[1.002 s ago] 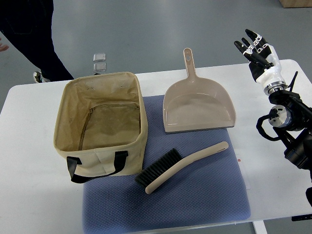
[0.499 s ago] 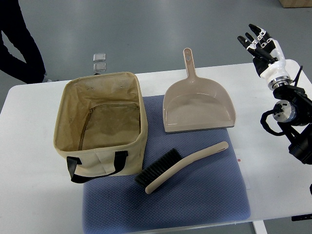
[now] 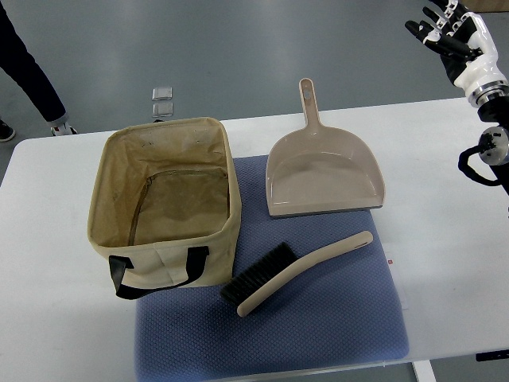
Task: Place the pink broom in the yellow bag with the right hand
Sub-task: 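Reach the right hand down toward the beige brush handle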
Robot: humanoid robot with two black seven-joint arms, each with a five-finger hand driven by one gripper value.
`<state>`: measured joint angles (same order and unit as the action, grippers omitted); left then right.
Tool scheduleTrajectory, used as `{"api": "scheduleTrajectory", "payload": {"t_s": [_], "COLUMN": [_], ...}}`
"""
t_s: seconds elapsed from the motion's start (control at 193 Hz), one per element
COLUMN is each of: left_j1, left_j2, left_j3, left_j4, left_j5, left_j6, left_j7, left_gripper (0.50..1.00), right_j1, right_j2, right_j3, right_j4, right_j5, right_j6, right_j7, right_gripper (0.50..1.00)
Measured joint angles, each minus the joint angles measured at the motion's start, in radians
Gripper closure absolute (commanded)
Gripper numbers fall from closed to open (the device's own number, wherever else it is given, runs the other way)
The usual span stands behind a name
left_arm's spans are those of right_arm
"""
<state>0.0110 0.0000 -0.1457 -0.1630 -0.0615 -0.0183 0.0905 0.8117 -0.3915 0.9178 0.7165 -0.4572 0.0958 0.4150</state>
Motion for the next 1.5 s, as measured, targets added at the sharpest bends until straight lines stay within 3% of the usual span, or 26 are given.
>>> {"api": "scheduleTrajectory", "payload": {"t_s": [0.332, 0.784, 0.93, 1.111, 1.35, 1.501], "left_j1": [0.0, 0.0, 0.0, 0.0, 0.0, 0.0], "left_j2": [0.0, 0.0, 0.0, 0.0, 0.0, 0.0], "left_j3": [0.0, 0.0, 0.0, 0.0, 0.0, 0.0], "left_j4": [0.0, 0.0, 0.0, 0.0, 0.0, 0.0], "left_j5": [0.0, 0.0, 0.0, 0.0, 0.0, 0.0], "left_j6": [0.0, 0.0, 0.0, 0.0, 0.0, 0.0], "left_j7": [0.0, 0.0, 0.0, 0.0, 0.0, 0.0], "left_gripper": [0.5, 0.5, 0.5, 0.5, 0.5, 0.5], "right_j1": [0.131, 0.513, 0.588, 0.571, 0.524, 0.464], "right_j2": [-0.166, -0.408, -0.421, -0.399, -0.365, -0.335], "right_j3": [-0.344, -1.077, -1.188, -1.204, -1.204, -1.203], "right_j4": [0.056, 0.457, 0.533, 0.566, 0.605, 0.619], "right_j5": [-0.105, -0.349, -0.522, -0.699, -0.725, -0.733], "right_j6": [0.004, -0.056, -0.017, 0.061, 0.06, 0.015], "right_j7": [0.003, 0.006, 0.004, 0.003, 0.002, -0.004], "right_gripper": [0.57, 0.57, 0.57, 0.57, 0.57, 0.57]}}
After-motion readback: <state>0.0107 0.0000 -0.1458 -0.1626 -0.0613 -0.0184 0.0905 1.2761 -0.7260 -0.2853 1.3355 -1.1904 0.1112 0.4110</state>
